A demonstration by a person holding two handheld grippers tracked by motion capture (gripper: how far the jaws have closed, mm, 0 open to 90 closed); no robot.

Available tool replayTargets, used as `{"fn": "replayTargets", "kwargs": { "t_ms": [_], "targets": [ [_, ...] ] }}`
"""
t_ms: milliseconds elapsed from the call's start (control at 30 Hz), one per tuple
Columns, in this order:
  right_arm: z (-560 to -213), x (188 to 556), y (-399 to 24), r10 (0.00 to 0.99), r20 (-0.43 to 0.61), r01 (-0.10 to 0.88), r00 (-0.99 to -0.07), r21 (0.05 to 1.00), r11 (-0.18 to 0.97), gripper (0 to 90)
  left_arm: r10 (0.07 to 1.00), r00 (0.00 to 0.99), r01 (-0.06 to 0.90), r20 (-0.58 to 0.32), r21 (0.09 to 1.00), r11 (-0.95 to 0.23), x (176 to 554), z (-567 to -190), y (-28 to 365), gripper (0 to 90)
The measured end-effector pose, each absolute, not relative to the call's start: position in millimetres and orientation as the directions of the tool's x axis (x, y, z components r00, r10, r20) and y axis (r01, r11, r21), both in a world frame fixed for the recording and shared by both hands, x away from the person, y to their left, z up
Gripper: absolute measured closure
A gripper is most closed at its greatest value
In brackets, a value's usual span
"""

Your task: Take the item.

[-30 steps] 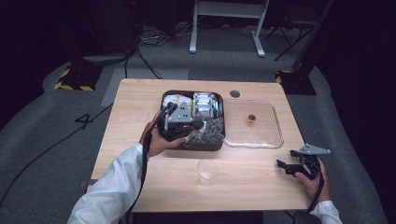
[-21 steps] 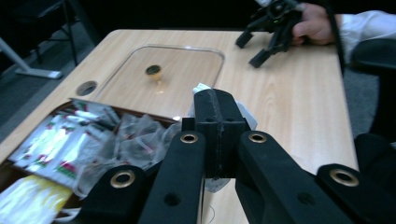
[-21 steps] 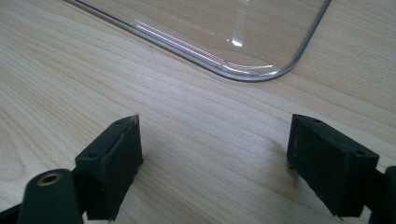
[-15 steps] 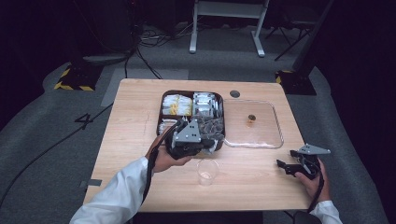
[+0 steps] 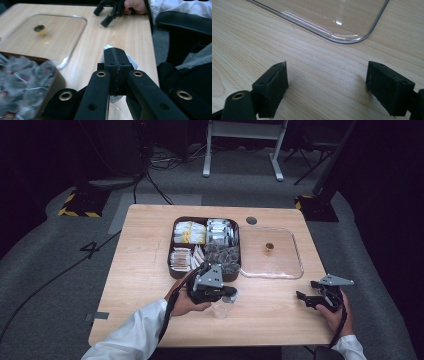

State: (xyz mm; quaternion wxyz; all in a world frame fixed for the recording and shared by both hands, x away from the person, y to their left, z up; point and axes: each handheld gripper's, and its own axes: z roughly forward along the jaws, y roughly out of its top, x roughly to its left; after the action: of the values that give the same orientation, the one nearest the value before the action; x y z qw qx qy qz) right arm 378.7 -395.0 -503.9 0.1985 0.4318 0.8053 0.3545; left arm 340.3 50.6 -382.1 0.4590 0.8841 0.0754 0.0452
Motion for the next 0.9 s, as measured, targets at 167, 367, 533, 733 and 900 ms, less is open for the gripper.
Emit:
{"fn": "replayTargets", "kwargs": {
  "t_ms": [167, 367, 533, 733, 900],
  "targets": [
    [-503.8, 378.6, -394.8, 0.836, -0.014, 0.554, -0.548, 0.743, 0.376, 18.2, 0.172, 0.985, 0.099, 0.005, 0.805, -0.586, 337.3, -392.9, 50.9, 90.0],
    [-503.8, 378.6, -394.8, 0.836, -0.014, 0.554, -0.548, 0.743, 0.376, 18.2, 0.187, 0.982, 0.128, -0.019, 0.793, -0.596, 338.7, -405.3, 54.4, 90.0],
    [-503.8, 378.5, -394.8, 0.836, -0.015, 0.554, -0.548, 0.743, 0.376, 18.2, 0.205, 0.979, 0.142, -0.018, 0.779, -0.61, 340.7, -412.6, 54.4, 84.0],
    [-503.8, 378.5, -394.8, 0.836, -0.015, 0.554, -0.548, 0.743, 0.376, 18.2, 0.21, 0.978, 0.145, -0.018, 0.781, -0.608, 341.8, -415.1, 55.7, 82.1],
    [-503.8, 378.4, -394.7, 0.836, -0.016, 0.553, -0.548, 0.743, 0.377, 18.2, 0.212, 0.977, 0.143, -0.015, 0.782, -0.606, 342.3, -414.8, 57.0, 81.4]
  ]
}}
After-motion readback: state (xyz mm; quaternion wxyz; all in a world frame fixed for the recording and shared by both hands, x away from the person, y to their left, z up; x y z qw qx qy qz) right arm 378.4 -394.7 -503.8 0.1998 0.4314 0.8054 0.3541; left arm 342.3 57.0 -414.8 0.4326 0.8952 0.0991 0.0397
